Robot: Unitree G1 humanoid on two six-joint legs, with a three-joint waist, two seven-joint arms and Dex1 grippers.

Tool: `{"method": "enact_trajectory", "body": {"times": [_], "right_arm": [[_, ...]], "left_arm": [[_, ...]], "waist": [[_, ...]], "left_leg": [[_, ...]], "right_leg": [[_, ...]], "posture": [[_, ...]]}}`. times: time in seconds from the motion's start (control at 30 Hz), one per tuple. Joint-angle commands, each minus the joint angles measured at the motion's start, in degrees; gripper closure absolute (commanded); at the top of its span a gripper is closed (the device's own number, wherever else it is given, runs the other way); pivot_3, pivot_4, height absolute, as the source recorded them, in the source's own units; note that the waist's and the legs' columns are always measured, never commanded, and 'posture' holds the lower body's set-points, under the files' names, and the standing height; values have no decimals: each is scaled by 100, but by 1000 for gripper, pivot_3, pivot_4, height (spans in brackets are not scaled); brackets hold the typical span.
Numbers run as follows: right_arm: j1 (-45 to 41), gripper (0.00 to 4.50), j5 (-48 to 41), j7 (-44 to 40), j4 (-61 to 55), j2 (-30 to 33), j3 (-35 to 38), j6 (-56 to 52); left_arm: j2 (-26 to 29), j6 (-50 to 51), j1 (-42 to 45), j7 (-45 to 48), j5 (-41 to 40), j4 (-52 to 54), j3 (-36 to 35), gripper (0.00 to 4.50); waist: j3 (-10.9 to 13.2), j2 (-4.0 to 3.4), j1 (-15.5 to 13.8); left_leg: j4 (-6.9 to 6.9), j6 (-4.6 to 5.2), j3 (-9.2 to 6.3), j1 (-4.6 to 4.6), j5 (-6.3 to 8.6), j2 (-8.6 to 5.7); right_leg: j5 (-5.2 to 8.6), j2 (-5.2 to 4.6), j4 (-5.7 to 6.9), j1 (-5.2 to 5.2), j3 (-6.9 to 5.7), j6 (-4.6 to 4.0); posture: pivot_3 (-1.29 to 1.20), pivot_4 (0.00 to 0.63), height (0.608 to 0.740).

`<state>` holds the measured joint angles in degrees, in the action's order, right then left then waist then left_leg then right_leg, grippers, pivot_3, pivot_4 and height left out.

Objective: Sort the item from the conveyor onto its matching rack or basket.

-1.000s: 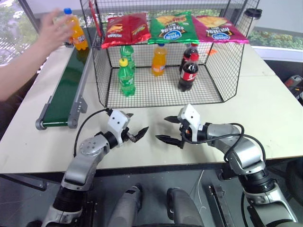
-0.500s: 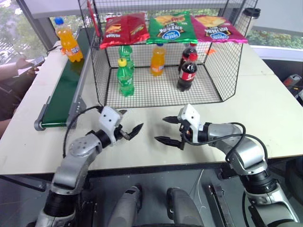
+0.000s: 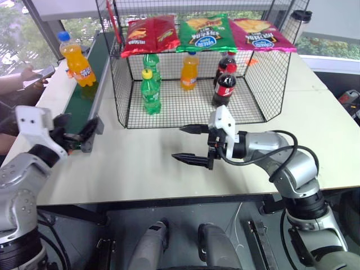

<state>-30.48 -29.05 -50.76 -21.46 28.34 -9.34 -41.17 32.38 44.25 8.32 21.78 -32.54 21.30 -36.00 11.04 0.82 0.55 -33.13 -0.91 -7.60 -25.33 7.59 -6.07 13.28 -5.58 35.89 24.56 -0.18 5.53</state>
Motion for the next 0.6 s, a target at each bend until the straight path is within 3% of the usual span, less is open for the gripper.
{"method": "enact_trajectory", "body": {"times": [0.03, 0.6], "right_arm": [[-123, 42, -59, -18, -130, 7, -1, 62], [-9, 42, 77, 112, -179, 78, -55, 125]], "left_arm": [[39, -242, 190, -417, 72, -444, -450, 0], [85, -1255, 314, -372, 497, -1474, 163, 0]], "waist": [[0, 1, 5], [-1, 2, 10]], "left_leg": [[0, 0, -1, 0, 0, 0], [11, 0, -2, -5, 1, 1]], "right_leg": [[1, 0, 0, 0, 0, 1], [-12, -1, -19, 1, 1, -19]], "posture": [[0, 150, 739], [0, 150, 739]]}}
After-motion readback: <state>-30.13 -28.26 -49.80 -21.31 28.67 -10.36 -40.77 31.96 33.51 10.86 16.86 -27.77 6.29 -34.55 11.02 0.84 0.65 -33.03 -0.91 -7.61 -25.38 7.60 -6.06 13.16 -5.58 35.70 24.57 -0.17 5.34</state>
